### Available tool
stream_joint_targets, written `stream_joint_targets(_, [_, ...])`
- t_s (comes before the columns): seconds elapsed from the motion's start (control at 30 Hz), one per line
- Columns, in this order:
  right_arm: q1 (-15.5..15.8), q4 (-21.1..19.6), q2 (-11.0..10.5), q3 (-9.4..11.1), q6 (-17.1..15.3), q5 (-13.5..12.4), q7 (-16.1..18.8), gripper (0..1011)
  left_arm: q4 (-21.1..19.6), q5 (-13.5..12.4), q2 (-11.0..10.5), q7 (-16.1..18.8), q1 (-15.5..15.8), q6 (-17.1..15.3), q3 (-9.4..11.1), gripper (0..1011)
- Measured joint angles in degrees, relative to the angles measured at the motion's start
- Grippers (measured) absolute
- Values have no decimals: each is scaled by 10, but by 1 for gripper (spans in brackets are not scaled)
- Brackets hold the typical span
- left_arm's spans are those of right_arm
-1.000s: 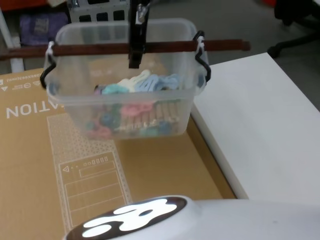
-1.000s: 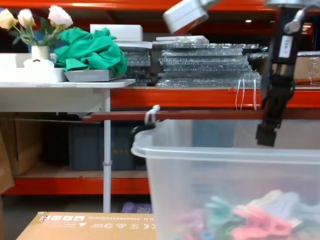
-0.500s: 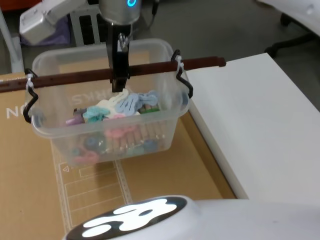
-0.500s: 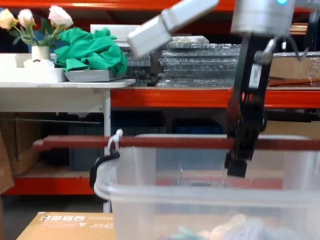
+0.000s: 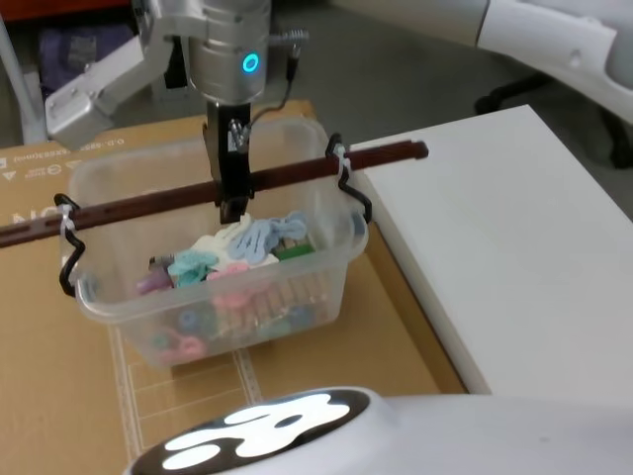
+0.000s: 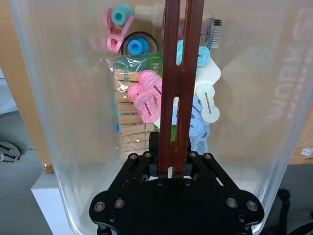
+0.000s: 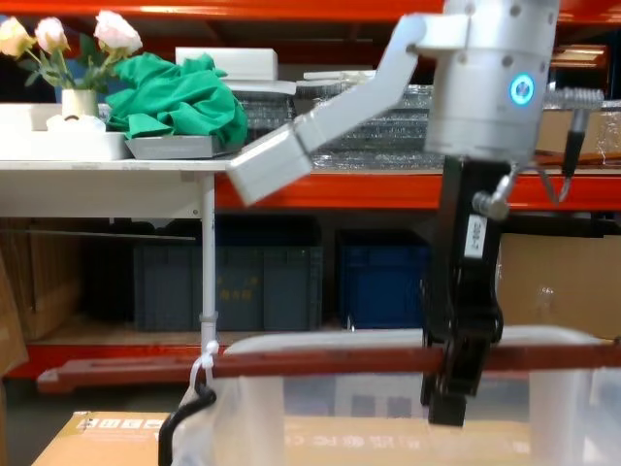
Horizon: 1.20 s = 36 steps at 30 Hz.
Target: Use one hand to grasp the basket and place it at the designated location.
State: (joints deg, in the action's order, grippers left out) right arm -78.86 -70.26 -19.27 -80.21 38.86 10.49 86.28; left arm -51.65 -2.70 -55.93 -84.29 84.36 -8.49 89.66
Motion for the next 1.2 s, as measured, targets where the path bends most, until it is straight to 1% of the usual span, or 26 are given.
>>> stream_joint_targets(0.37, [11,11,7,-21,11,13,-22,228,0,0,0,0,0,0,0,0])
stream_joint_targets(0.47, [14,15,10,-28,14,22,-33,228,0,0,0,0,0,0,0,0])
stream_joint_targets(0.67, [15,19,10,-35,15,25,-41,228,0,0,0,0,0,0,0,0])
stream_joint_targets(1.07, [21,38,19,-53,17,31,-62,228,0,0,0,0,0,0,0,0])
stream_joint_targets(1.2, [22,41,21,-55,17,32,-65,228,0,0,0,0,0,0,0,0])
